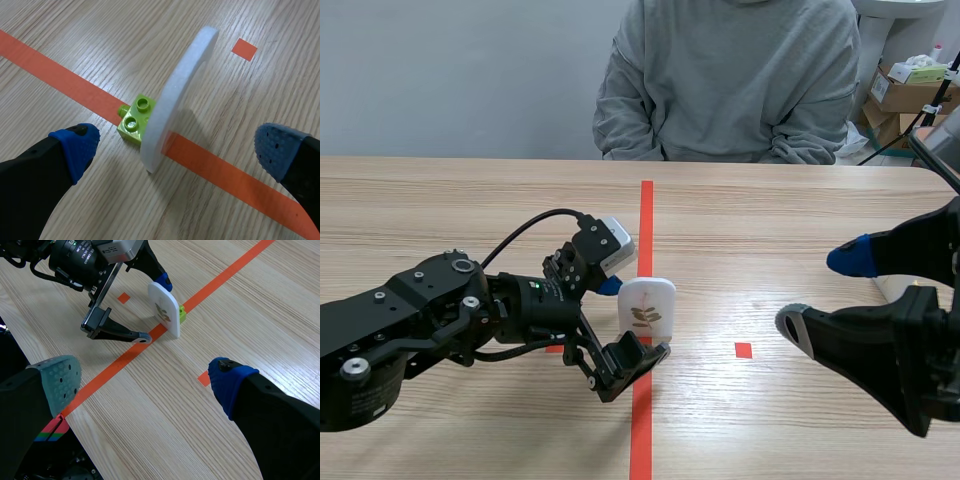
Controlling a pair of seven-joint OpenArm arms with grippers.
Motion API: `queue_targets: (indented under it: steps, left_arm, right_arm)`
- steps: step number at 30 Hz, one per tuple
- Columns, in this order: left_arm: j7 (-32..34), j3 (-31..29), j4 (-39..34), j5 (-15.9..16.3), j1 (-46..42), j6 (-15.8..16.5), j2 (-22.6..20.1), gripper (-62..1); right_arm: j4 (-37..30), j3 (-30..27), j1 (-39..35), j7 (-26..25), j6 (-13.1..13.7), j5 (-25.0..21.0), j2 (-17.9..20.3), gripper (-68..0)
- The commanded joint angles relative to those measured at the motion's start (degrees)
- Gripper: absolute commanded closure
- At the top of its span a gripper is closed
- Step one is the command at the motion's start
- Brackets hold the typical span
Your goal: Do the leaf sorting experiment
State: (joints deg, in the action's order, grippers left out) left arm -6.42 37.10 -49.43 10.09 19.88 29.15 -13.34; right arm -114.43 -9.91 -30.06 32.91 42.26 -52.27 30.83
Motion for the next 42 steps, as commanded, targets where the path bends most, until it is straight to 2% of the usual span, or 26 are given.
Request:
queue_targets:
  steps: [1,6,14,15,18,20,21,31,35,42]
  left_arm:
    - [0.81,-0.37,-0.76,0.72,1.09,0.17,0.46,-62.3]
    - [0.81,-0.37,-0.76,0.74,1.09,0.24,0.46,-62.3]
    - [0.98,-0.37,-0.76,0.70,1.09,2.14,0.66,-62.3]
    - [0.98,-0.37,-0.76,0.70,1.09,2.12,0.81,-58.7]
    - [1.16,-0.37,-0.76,0.76,1.09,1.11,1.14,-25.8]
    - [1.46,-0.37,-0.76,0.81,1.09,-0.33,1.27,-9.7]
    - [1.55,-0.37,-0.76,0.90,1.09,-0.74,1.27,-5.0]
    - [1.66,-0.37,-0.76,1.33,1.09,-0.94,1.27,-4.1]
    - [1.66,-0.42,-0.79,4.33,1.09,-0.92,1.27,-4.1]
    - [-4.66,-3.89,-5.38,5.35,0.42,0.92,1.25,-4.1]
  right_arm:
    - [0.11,-0.44,0.37,-0.87,0.46,-0.42,0.26,-51.9]
    - [0.11,-0.44,0.37,-0.87,0.46,-0.42,0.26,-51.9]
    - [0.11,-0.44,0.37,-0.87,0.46,-0.39,0.26,-51.9]
    - [0.11,-0.44,0.37,-0.87,0.46,-0.39,0.26,-51.9]
    - [0.11,-0.44,0.37,-0.87,0.46,-0.37,0.26,-51.9]
    - [0.11,-0.44,0.37,-0.90,0.46,-0.07,0.26,-51.9]
    - [0.11,-0.44,0.37,-0.92,0.46,0.07,0.26,-51.9]
    - [0.11,-0.44,0.37,-1.11,0.46,0.48,0.26,-51.9]
    - [0.11,-0.44,0.37,-1.22,0.46,0.66,0.26,-51.9]
    - [0.11,-0.44,0.37,-1.29,0.46,0.76,0.26,-51.9]
